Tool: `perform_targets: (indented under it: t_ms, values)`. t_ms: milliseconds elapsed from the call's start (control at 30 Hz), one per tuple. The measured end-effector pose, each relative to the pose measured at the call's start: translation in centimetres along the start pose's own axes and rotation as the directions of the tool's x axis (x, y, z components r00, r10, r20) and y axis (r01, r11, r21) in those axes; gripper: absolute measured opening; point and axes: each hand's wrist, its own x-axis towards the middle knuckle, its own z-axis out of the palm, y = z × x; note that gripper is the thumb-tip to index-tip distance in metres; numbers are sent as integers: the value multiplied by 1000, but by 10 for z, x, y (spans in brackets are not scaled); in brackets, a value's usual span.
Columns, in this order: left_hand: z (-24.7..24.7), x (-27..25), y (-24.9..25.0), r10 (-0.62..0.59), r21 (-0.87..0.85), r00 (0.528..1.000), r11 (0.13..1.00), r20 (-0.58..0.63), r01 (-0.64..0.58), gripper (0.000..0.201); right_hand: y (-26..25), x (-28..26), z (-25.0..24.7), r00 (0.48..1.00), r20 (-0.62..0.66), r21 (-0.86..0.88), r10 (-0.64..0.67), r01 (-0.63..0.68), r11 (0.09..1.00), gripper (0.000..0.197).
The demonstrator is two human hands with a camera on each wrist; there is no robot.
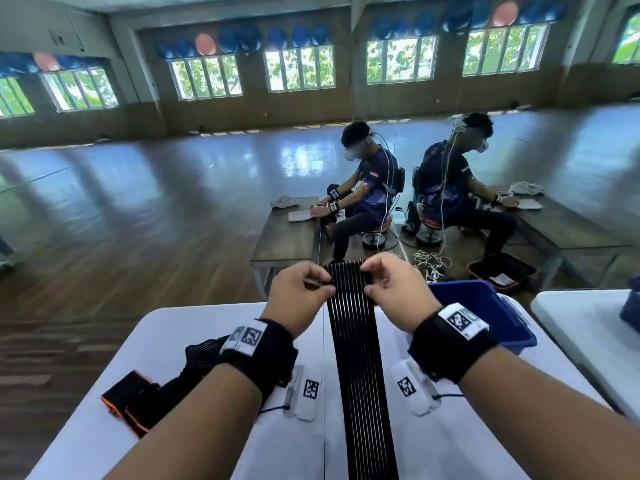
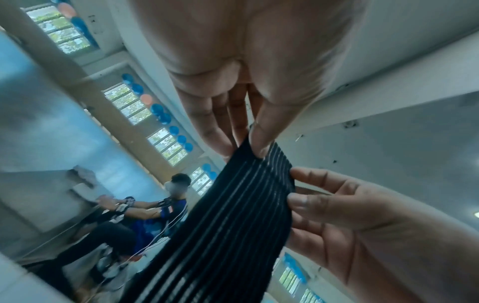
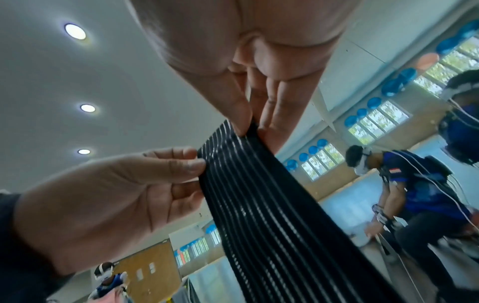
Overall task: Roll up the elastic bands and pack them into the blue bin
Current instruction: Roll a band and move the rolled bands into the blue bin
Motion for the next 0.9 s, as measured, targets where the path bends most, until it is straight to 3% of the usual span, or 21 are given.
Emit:
perform_targets:
  t_ms: [167, 267, 333, 433, 500, 667, 800, 900]
  values:
    - [-16, 24, 39, 212, -76, 966, 971, -149, -225, 38, -36, 18, -19, 961, -222, 11, -162, 169, 986, 37]
    - [-18, 16, 34, 292, -66, 946, 951, -140, -304, 56, -29, 12, -16, 962, -210, 60, -173, 190, 980, 49]
    - [-10, 4, 12, 293, -6, 952, 956, -85, -294, 57, -8, 1, -2, 978, -152, 19, -144, 148, 989, 54]
    - [8, -24, -45, 198, 151, 977, 966, 75, -208, 29, 41, -25, 32, 999, -33, -107, -5, 1, 994, 40]
    - [23, -53, -88, 74, 254, 972, 958, 224, -132, 21, 78, -50, 61, 994, 54, -177, 96, -85, 981, 35]
    - [54, -134, -159, -173, 386, 874, 922, 454, -17, 24, 137, -126, 103, 904, 299, -303, 307, -216, 928, 25]
    - [66, -174, -173, -228, 442, 793, 895, 564, -57, 23, 160, -160, 111, 854, 391, -385, 342, -186, 904, 17]
    - [71, -188, -176, -218, 459, 768, 882, 602, -110, 23, 170, -176, 111, 834, 428, -418, 348, -159, 895, 20]
